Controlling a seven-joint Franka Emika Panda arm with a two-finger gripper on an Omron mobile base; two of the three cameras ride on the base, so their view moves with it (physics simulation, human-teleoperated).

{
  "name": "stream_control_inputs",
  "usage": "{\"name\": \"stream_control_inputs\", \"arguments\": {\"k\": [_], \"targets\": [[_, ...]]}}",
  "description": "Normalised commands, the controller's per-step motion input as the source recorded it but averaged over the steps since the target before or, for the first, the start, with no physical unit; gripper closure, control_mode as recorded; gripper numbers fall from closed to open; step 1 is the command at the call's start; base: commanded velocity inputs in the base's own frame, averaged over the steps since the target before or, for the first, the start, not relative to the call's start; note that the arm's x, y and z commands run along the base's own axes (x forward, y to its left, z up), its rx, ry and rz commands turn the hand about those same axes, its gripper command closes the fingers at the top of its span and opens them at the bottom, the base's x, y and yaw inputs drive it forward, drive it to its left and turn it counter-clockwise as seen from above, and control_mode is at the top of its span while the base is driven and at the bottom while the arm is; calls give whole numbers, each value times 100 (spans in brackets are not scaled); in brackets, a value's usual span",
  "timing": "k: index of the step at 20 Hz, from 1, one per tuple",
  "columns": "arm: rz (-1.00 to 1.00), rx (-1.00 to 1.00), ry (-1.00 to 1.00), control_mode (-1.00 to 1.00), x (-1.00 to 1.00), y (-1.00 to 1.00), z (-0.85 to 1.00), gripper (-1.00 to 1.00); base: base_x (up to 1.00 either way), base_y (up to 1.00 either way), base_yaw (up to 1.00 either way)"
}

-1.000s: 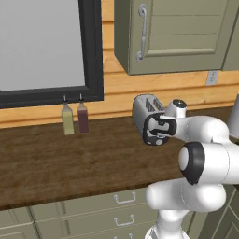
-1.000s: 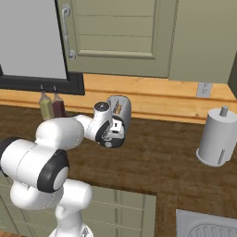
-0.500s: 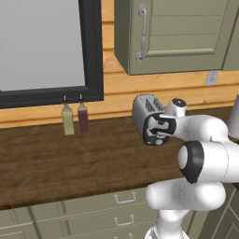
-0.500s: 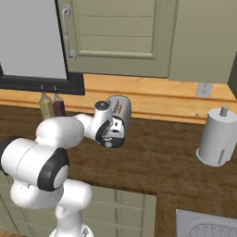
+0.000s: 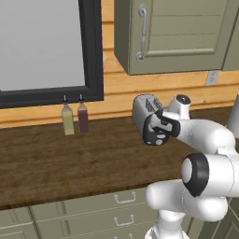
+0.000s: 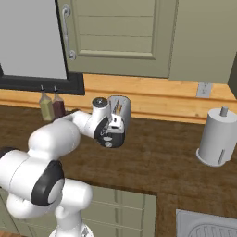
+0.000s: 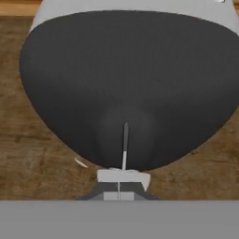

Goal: Start the toaster. Once the lever pops up, take the bread to the plate on the dining counter.

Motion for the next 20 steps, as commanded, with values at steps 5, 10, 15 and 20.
{"name": "stream_control_inputs", "arguments": {"k": [5, 10, 15, 20], "targets": [[0, -3, -5, -100, 0, 0, 79, 100, 0, 0, 0], [0, 0, -12, -100, 0, 0, 86, 100, 0, 0, 0], [0, 0, -11, -100, 0, -6, 52, 100, 0, 0, 0], [0, 0, -8, -100, 0, -1, 32, 100, 0, 0, 0]]}}
